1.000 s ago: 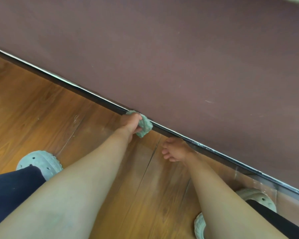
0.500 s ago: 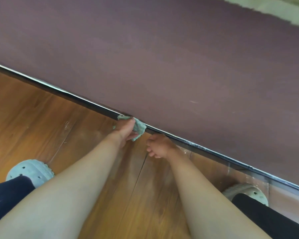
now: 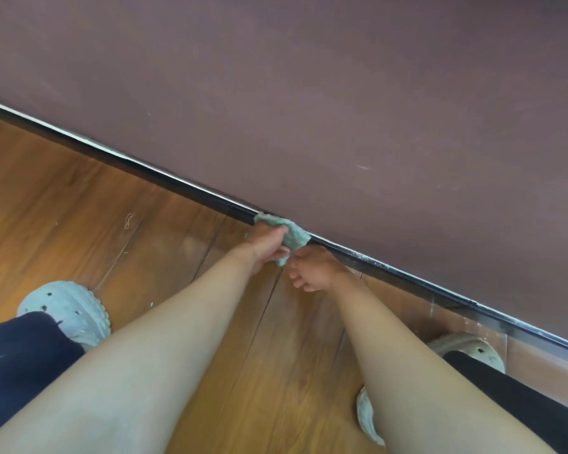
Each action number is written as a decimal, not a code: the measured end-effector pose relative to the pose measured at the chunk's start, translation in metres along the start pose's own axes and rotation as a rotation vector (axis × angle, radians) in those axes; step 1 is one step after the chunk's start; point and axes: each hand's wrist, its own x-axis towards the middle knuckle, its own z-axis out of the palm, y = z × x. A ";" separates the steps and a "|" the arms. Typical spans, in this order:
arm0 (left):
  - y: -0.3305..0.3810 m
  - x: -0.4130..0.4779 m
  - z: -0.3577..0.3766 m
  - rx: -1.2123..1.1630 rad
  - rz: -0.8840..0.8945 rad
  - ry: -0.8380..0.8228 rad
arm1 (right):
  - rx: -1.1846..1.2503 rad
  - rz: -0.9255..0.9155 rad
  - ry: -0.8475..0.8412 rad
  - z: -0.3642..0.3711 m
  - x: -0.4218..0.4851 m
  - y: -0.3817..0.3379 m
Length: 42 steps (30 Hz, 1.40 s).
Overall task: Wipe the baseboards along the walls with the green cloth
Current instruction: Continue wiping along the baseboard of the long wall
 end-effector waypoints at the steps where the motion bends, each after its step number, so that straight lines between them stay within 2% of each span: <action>1: 0.001 -0.001 0.002 -0.012 0.009 0.015 | 0.000 -0.001 0.008 -0.002 -0.001 0.004; 5: 0.008 0.001 -0.002 -0.143 0.056 0.240 | 0.043 0.005 0.031 -0.012 -0.007 0.021; 7: 0.008 0.001 -0.005 -0.187 0.059 0.303 | 0.071 0.008 0.038 -0.018 -0.012 0.030; 13: 0.009 -0.018 0.012 -0.036 0.044 0.191 | 0.225 0.029 0.071 -0.030 -0.028 0.045; 19: 0.003 -0.036 0.045 -0.030 0.067 0.077 | 0.219 -0.099 0.044 -0.033 -0.040 0.041; 21: 0.005 -0.031 0.039 -0.076 0.075 0.132 | 0.273 -0.062 0.062 -0.043 -0.038 0.050; 25: 0.010 -0.017 0.014 -0.228 0.086 0.360 | 0.377 0.008 0.131 -0.059 -0.029 0.063; 27: 0.008 -0.012 0.007 -0.213 0.093 0.387 | 0.385 0.031 0.128 -0.057 -0.023 0.064; 30: -0.001 -0.011 0.018 -0.109 0.080 0.309 | 0.347 0.035 0.086 -0.041 -0.015 0.056; 34: -0.016 -0.029 0.050 0.071 0.055 0.070 | 0.202 0.003 0.028 -0.023 -0.010 0.041; 36: -0.017 -0.031 0.057 0.074 0.094 0.105 | 0.153 -0.008 0.006 -0.022 -0.011 0.035; 42: -0.013 -0.014 0.039 -0.253 0.070 0.310 | 0.152 0.044 0.034 -0.037 -0.019 0.054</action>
